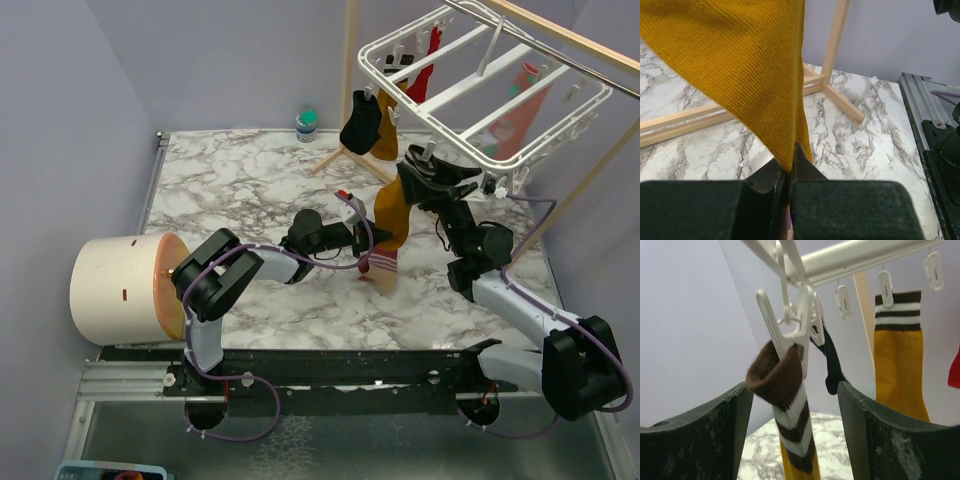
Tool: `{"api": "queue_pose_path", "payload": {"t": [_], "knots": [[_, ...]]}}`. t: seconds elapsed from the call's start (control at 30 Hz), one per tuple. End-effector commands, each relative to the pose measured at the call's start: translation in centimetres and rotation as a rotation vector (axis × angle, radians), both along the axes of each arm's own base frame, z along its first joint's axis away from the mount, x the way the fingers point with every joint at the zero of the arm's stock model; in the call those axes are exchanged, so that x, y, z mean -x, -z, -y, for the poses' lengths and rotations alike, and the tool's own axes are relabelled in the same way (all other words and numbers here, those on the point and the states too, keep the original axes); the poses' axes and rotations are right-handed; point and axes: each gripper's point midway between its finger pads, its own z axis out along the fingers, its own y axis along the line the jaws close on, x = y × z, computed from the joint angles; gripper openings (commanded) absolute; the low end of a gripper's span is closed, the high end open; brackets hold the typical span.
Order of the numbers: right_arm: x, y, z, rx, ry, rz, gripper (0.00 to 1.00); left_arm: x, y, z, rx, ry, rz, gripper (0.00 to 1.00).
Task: Remove the socks clipped to the hanger
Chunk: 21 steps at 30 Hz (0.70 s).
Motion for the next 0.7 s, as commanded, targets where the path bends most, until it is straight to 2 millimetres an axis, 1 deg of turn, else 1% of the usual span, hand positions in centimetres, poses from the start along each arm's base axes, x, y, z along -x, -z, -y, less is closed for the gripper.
{"api": "queue_pose_path", "payload": {"t": [0.0, 0.17, 0.33, 0.5, 0.67], "knots": [[1.0, -4.0, 2.0, -0.067, 0.096, 0.135, 0.74, 0.2, -0.6, -0.2, -0.001, -0.006, 0.015, 0.0], [1.5, -5.3, 2.7, -0.101, 0.121, 0.177, 0.74, 0.2, -0.4, -0.2, -0.002, -0.004, 0.01, 0.0], [1.2, -6.6, 2.6, -0.119, 0.118, 0.211, 0.71, 0.3, -0.4, -0.1, -0.001, 0.0, 0.006, 0.0], [0.7, -7.5, 2.1, -0.13, 0.097, 0.236, 0.61, 0.3, -0.2, -0.2, -0.004, 0.0, 0.001, 0.0], [0.3, -7.9, 1.6, -0.136, 0.079, 0.247, 0.51, 0.4, -0.1, -0.2, -0.006, 0.002, -0.001, 0.0]]}}
